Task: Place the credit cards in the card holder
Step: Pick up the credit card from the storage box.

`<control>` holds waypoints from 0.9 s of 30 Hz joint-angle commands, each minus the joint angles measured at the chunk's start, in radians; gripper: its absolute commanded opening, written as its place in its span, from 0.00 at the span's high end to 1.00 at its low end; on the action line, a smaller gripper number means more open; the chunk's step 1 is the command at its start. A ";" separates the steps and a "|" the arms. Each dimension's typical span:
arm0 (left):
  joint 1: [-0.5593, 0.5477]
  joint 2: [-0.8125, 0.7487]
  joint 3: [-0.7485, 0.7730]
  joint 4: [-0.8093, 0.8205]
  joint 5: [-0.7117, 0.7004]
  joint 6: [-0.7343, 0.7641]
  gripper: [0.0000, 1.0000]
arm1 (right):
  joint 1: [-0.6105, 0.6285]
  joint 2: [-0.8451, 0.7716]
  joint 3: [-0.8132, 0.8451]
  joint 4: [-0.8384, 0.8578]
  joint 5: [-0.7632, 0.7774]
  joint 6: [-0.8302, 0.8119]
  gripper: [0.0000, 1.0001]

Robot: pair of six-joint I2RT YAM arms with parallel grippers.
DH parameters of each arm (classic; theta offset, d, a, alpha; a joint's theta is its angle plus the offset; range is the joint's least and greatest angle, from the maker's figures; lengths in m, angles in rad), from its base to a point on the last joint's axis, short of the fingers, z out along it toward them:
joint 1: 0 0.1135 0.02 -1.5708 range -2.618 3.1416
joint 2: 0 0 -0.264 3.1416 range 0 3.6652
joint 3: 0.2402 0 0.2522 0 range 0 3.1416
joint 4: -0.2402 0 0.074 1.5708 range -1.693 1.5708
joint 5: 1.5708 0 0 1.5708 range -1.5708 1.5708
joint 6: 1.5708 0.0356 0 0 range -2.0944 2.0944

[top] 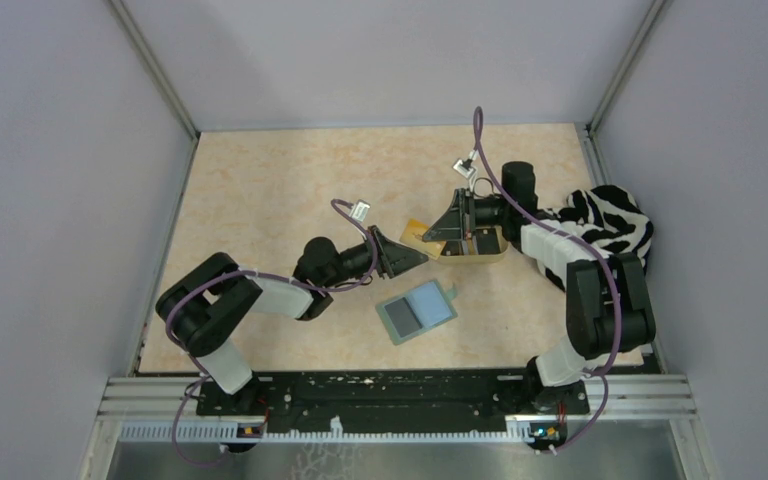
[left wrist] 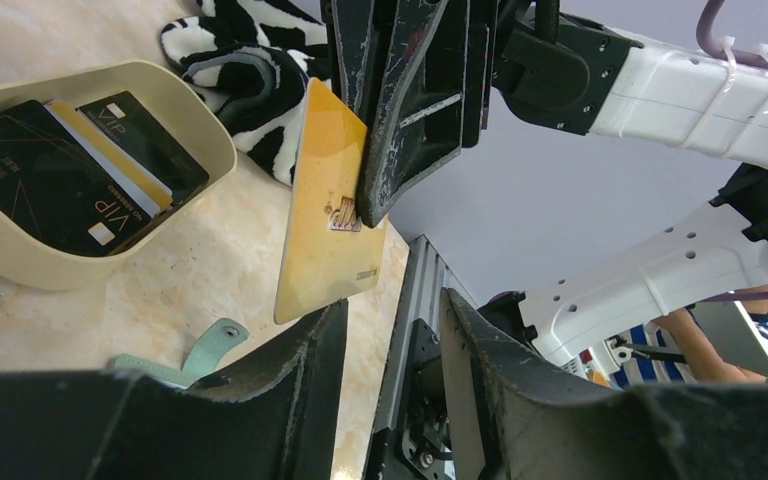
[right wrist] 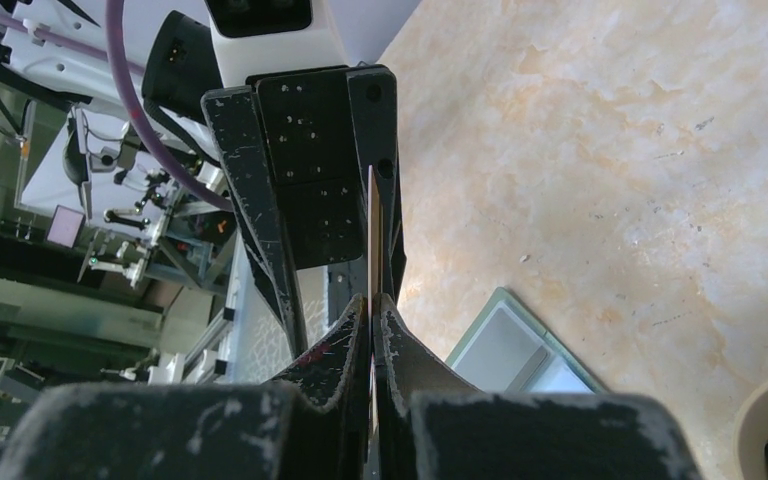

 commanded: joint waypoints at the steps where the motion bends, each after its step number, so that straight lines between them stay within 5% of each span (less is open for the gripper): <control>1: -0.002 -0.015 -0.002 0.053 -0.062 -0.006 0.54 | 0.028 0.013 0.040 -0.034 -0.039 -0.048 1.00; 21: -0.002 -0.103 -0.049 -0.058 -0.169 -0.001 0.58 | 0.029 0.005 0.041 -0.041 -0.042 -0.050 1.00; 27: -0.002 -0.099 -0.051 -0.031 -0.170 0.007 0.93 | 0.029 0.003 0.042 -0.049 -0.041 -0.062 1.00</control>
